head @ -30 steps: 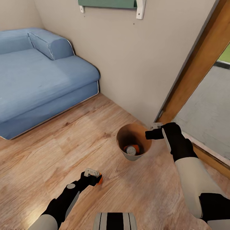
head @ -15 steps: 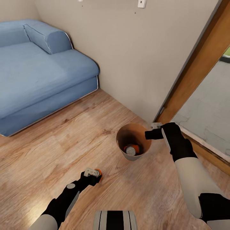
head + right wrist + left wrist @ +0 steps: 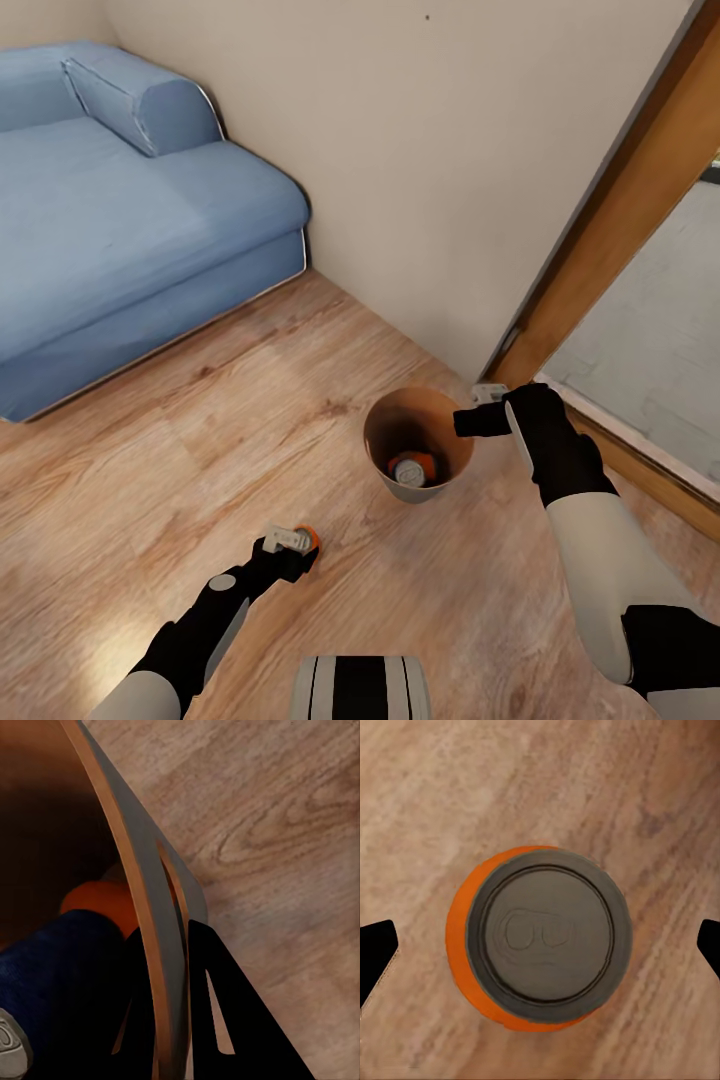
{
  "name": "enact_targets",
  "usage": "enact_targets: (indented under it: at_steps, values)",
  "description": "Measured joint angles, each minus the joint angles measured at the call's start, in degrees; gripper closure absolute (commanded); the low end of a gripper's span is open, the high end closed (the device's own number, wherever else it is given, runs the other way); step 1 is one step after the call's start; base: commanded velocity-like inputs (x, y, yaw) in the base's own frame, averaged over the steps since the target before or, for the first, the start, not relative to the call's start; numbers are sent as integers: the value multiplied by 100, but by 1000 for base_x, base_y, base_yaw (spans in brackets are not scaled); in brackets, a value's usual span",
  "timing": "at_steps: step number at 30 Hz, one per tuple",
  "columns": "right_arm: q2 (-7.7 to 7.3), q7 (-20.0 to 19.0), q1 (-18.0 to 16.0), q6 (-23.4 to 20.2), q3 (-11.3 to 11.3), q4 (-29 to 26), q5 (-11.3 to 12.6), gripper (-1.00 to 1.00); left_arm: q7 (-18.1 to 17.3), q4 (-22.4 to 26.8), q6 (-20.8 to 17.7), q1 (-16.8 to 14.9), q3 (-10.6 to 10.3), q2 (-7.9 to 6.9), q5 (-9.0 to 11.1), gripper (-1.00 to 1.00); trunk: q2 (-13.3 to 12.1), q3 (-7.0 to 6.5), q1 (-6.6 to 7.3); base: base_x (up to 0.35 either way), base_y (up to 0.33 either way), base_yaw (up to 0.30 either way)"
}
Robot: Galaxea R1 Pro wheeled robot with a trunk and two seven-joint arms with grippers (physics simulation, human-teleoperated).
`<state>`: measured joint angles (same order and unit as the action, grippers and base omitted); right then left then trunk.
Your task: Put the three can of soda from the living room inside the tash can in the kitchen.
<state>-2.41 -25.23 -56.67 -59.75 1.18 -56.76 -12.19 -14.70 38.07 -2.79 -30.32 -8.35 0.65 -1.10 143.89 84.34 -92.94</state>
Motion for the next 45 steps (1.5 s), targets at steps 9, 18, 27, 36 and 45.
enact_targets:
  at_steps: [9,18,27,36,45]
  values:
    - [4,0,0,0,-7,-2,4,100,-15,156,2,0,-8,-3,2,-100,0,3,0,108,0,0]
    - [10,1,0,0,-7,-2,6,100,-8,210,6,0,-17,-3,-9,-100,0,3,0,5,0,0]
    - [12,0,1,2,-7,-1,-21,100,-7,210,-16,0,-23,-3,-46,-100,9,158,-19,0,0,0]
    - [12,4,-1,7,-6,-2,-35,100,-10,210,-20,0,-42,-3,-56,-100,19,313,-36,0,0,0]
    - [13,3,0,4,-7,-2,-25,100,-7,178,4,0,-44,-2,-58,-100,19,314,-36,0,0,0]
